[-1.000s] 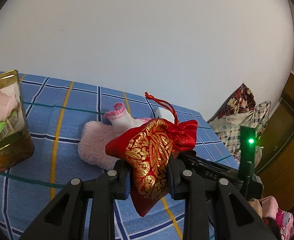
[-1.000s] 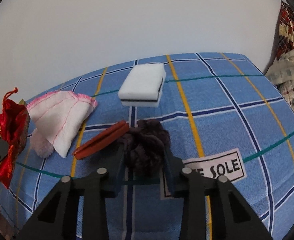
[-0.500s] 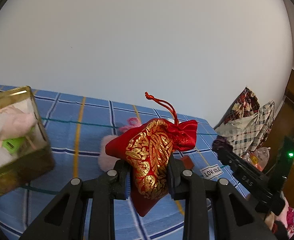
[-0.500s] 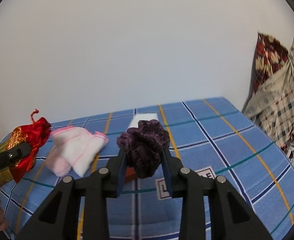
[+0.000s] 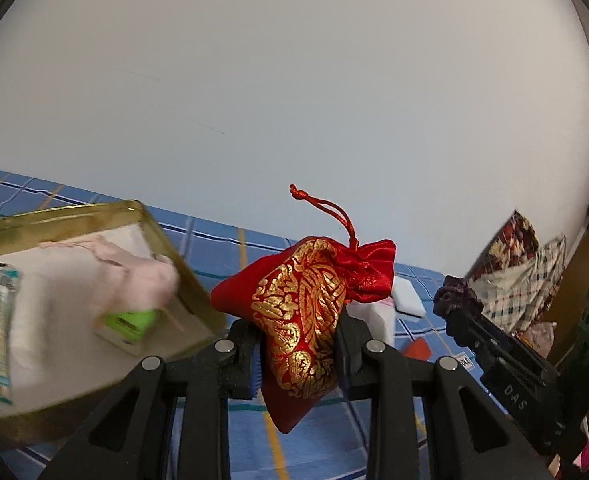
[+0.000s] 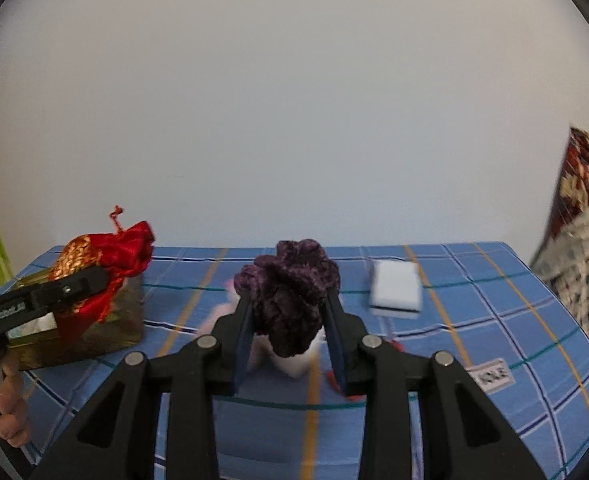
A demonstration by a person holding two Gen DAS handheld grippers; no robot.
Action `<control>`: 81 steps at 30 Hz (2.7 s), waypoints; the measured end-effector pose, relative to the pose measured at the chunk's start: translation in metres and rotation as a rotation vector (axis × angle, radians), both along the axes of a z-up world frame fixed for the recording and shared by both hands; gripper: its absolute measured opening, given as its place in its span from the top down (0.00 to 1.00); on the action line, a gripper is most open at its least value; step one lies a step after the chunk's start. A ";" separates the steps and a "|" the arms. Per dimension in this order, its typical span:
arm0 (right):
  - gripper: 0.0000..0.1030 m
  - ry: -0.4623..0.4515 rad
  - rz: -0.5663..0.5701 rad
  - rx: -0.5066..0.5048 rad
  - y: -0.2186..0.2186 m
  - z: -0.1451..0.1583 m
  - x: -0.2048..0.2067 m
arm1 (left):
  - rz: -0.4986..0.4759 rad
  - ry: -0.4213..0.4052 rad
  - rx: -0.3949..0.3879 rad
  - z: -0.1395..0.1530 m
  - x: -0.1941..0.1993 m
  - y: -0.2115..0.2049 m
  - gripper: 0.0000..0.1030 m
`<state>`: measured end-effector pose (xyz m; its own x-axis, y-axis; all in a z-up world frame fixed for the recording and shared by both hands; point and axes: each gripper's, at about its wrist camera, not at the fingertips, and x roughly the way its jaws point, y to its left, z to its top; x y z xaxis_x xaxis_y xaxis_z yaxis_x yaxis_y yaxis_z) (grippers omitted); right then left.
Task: Organize soft objects
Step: 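Carry the scrunchie with the right tool while the left tool carries the pouch to the tray, then release the scrunchie with the right tool while the left tool releases the pouch into the tray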
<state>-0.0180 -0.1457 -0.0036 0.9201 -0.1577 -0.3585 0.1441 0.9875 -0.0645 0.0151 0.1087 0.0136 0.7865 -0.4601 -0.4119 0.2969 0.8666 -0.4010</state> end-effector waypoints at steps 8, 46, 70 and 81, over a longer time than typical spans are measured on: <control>0.68 -0.012 0.100 -0.026 0.053 -0.001 0.024 | 0.079 -0.003 -0.033 0.005 0.004 0.042 0.71; 0.67 0.097 0.372 0.106 0.209 -0.044 0.128 | 0.430 0.119 -0.068 -0.011 0.015 0.180 0.71; 0.51 0.155 0.428 0.093 0.229 -0.054 0.128 | 0.549 0.287 0.044 -0.037 0.029 0.184 0.56; 0.18 0.016 0.346 0.126 0.210 -0.043 0.100 | 0.552 0.197 -0.078 -0.025 0.015 0.196 0.29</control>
<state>0.0824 0.0639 -0.0466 0.9054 0.2081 -0.3701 -0.1996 0.9779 0.0615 0.0302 0.3049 -0.0117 0.8303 -0.0390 -0.5559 -0.2763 0.8375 -0.4714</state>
